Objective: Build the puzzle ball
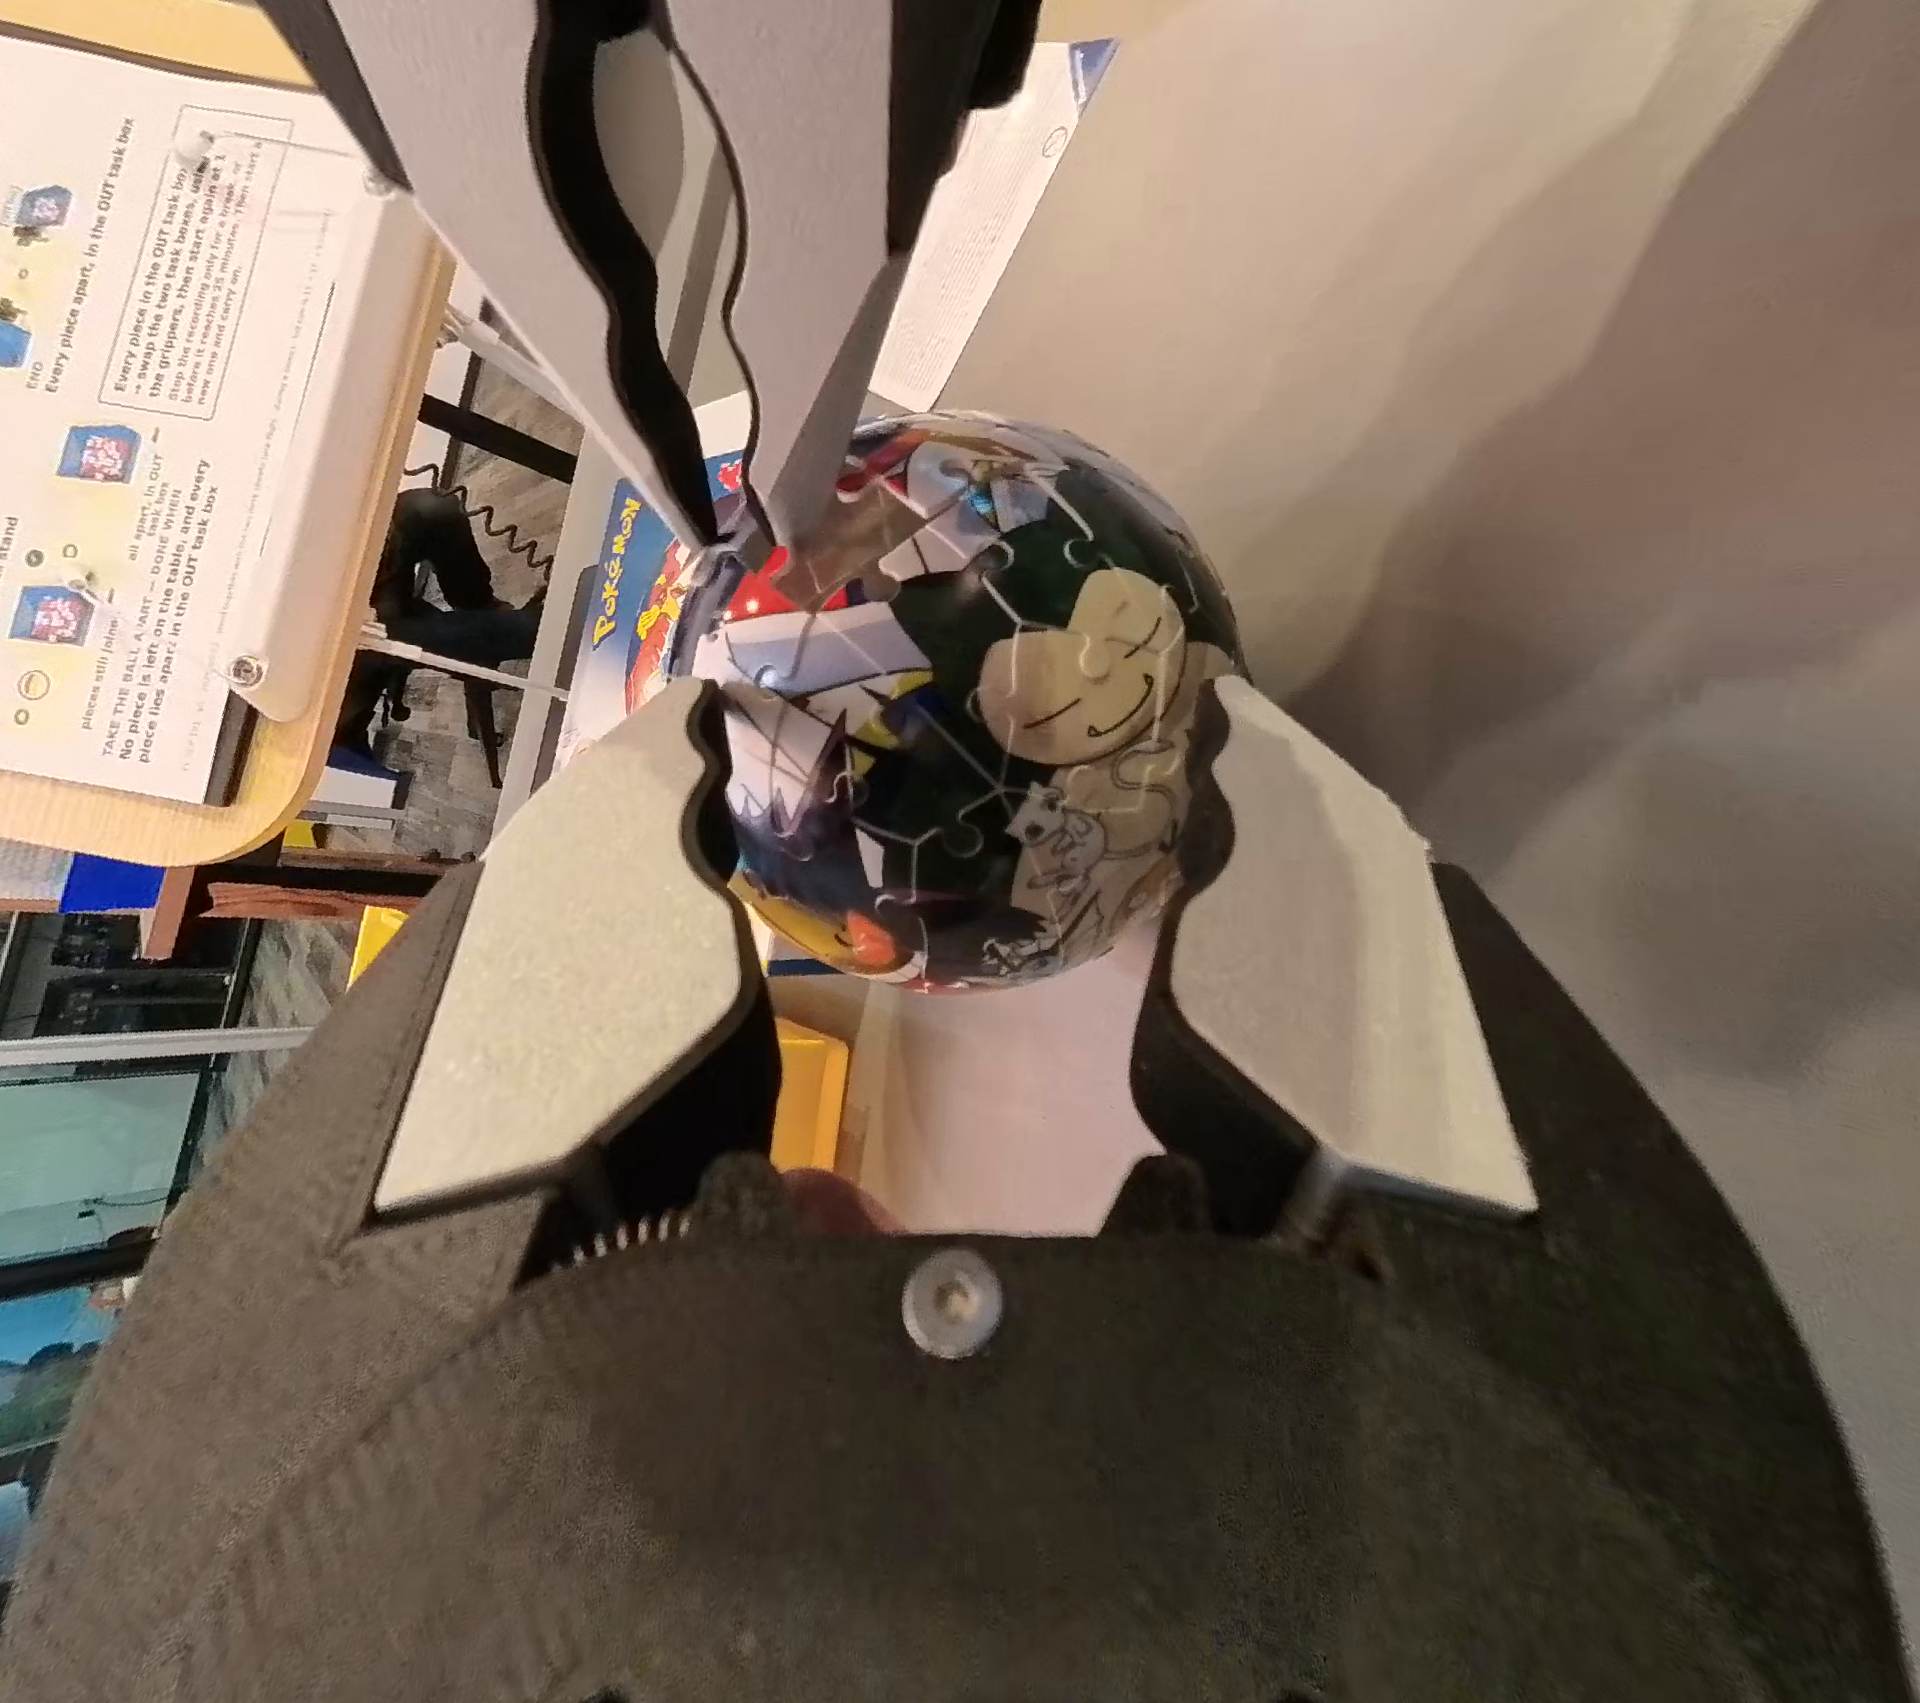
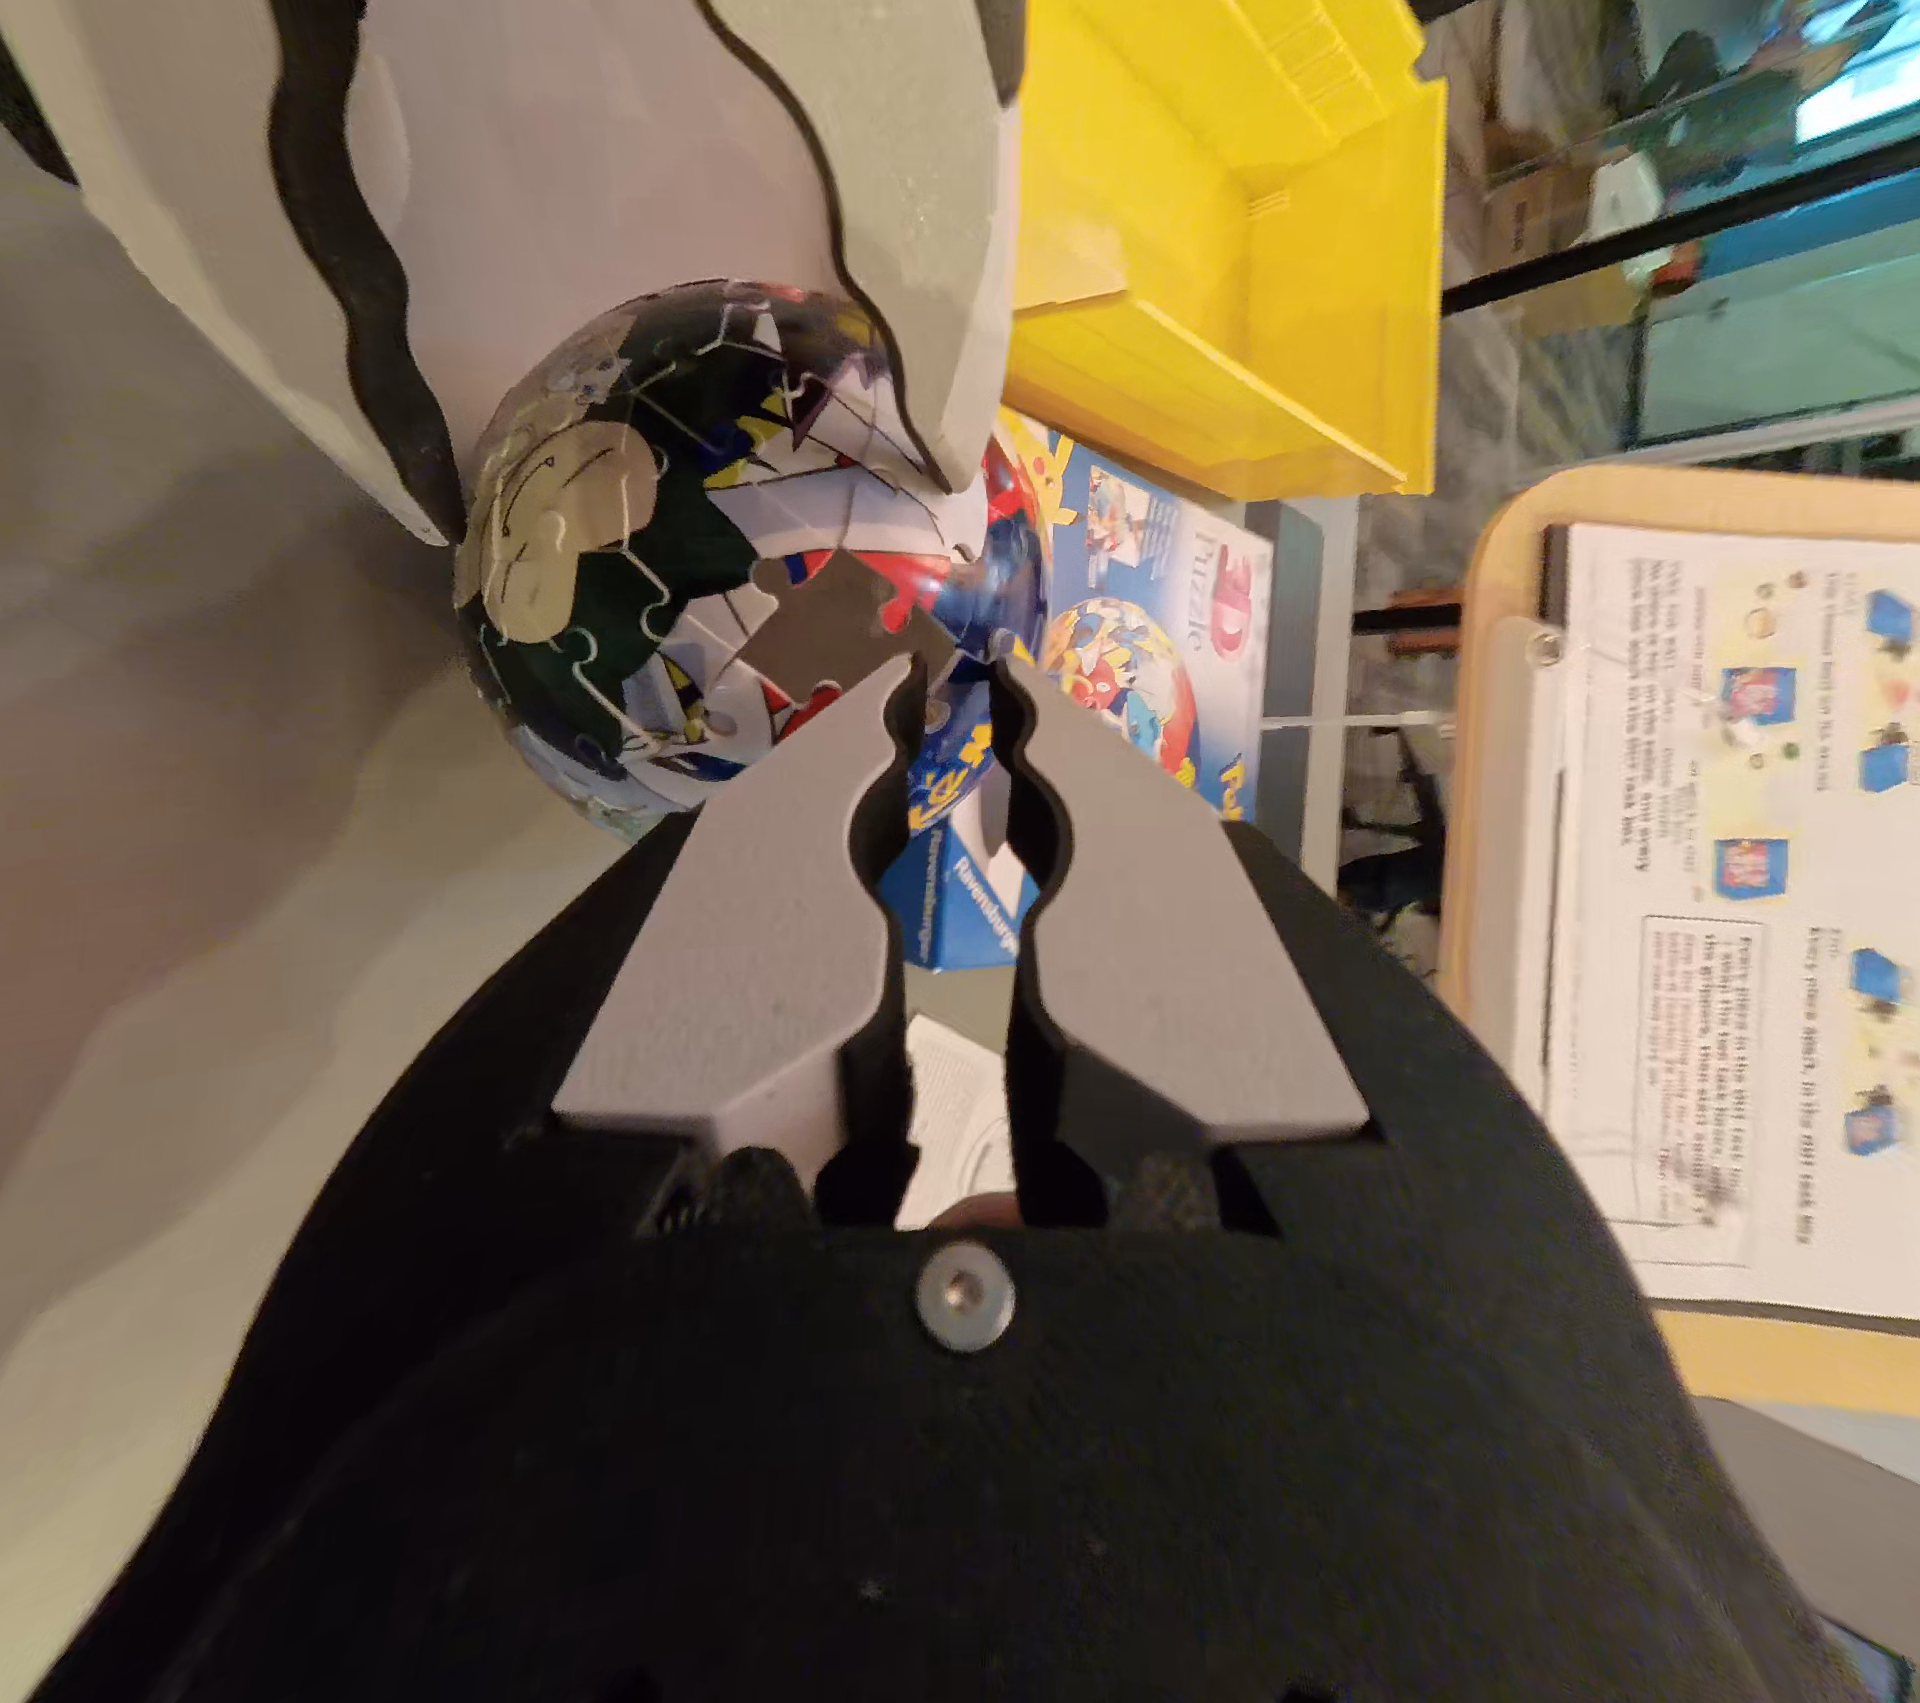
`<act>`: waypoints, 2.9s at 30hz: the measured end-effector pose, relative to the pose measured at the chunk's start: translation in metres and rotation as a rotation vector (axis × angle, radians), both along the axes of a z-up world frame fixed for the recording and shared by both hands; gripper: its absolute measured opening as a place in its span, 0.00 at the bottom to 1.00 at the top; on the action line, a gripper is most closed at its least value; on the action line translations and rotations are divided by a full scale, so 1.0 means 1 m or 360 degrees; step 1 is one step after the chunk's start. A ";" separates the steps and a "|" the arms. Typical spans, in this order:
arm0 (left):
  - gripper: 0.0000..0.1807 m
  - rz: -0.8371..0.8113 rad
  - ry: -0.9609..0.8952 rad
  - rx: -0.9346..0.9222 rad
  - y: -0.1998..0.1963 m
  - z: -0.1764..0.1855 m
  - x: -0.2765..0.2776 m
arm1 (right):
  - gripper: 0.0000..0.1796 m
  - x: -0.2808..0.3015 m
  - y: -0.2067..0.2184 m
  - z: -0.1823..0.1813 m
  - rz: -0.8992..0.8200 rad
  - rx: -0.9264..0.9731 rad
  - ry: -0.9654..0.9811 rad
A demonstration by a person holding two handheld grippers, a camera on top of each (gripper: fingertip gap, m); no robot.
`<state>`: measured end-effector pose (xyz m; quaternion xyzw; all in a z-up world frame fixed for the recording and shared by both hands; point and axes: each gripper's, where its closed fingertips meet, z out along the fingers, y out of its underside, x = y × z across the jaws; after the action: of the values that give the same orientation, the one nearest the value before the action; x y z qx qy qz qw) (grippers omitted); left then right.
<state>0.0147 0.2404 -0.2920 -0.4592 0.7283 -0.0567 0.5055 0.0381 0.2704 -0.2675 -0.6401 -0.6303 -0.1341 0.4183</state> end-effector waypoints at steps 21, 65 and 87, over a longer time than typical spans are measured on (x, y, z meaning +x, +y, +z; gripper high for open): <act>0.46 -0.0004 -0.0009 0.0004 -0.001 0.000 0.000 | 0.04 0.000 0.000 -0.001 -0.0044 0.0085 -0.0139; 0.46 -0.0013 -0.0015 -0.0019 -0.001 0.001 0.002 | 0.08 -0.001 -0.005 0.000 -0.0031 -0.0355 0.0316; 0.46 -0.0011 -0.0009 -0.0036 -0.001 0.001 0.001 | 0.14 0.012 -0.005 0.031 -0.0134 -0.0304 0.0560</act>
<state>0.0159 0.2389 -0.2915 -0.4623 0.7277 -0.0680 0.5021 0.0503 0.2655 -0.2364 -0.7162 -0.5301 0.0226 0.4534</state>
